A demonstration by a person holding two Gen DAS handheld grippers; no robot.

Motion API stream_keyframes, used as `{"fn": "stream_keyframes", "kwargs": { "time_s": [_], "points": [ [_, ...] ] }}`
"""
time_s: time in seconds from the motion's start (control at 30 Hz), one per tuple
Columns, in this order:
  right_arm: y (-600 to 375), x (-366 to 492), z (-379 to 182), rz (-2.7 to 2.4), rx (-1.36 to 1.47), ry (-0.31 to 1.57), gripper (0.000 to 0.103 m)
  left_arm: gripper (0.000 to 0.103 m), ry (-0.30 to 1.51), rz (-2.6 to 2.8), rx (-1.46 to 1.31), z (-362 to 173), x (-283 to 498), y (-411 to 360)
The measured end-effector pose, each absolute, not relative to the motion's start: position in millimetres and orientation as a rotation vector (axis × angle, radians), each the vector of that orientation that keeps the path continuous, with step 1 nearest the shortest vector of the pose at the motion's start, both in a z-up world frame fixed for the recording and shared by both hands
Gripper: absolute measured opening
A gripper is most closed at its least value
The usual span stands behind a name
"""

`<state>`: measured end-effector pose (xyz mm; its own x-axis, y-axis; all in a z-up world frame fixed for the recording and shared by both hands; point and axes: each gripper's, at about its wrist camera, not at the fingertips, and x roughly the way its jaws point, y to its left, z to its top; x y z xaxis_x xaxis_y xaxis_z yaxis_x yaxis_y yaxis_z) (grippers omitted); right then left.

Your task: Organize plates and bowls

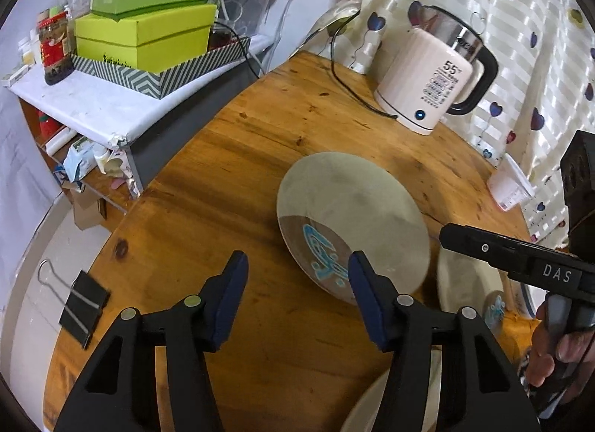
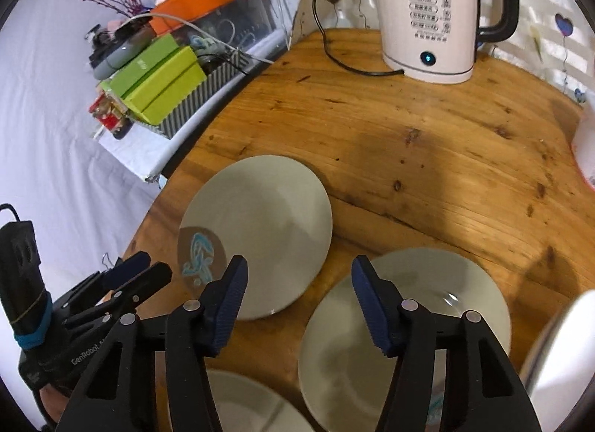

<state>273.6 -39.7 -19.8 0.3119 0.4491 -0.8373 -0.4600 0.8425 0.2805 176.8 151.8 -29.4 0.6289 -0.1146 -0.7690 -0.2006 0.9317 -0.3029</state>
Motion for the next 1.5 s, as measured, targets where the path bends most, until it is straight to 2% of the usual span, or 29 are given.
{"fn": "stream_keyframes", "kwargs": {
  "time_s": [0.37, 0.5, 0.57, 0.77, 0.8, 0.83, 1.0, 1.5],
  "points": [
    [-31.2, 308.7, -42.9, 0.592, 0.011, 1.156, 0.049, 0.056, 0.928, 0.031, -0.459, -47.6, 201.7, 163.2],
    [-30.9, 315.9, -49.5, 0.586, 0.017, 1.173, 0.042, 0.046, 0.934, 0.024, -0.456, -50.3, 207.1, 161.8],
    [-29.2, 318.5, -53.0, 0.588, 0.017, 1.183, 0.035, 0.044, 0.932, 0.018, -0.454, -50.4, 208.6, 161.5],
    [-25.1, 318.6, -55.8, 0.606, 0.018, 1.188, 0.028, 0.038, 0.93, 0.002, -0.448, -51.0, 212.4, 158.7],
    [-23.9, 318.8, -56.0, 0.608, 0.016, 1.188, 0.027, 0.032, 0.934, -0.007, -0.452, -51.7, 213.5, 158.0],
    [-23.0, 318.8, -56.0, 0.605, 0.011, 1.185, 0.027, 0.031, 0.936, -0.01, -0.453, -52.2, 214.2, 157.1],
    [-23.9, 319.5, -56.1, 0.602, 0.021, 1.184, 0.024, 0.031, 0.934, 0.002, -0.443, -51.5, 214.9, 156.5],
    [-24.2, 302.8, -32.6, 0.605, -0.004, 1.139, 0.024, 0.031, 0.902, 0.001, -0.433, -31.3, 198.8, 155.2]
  ]
}}
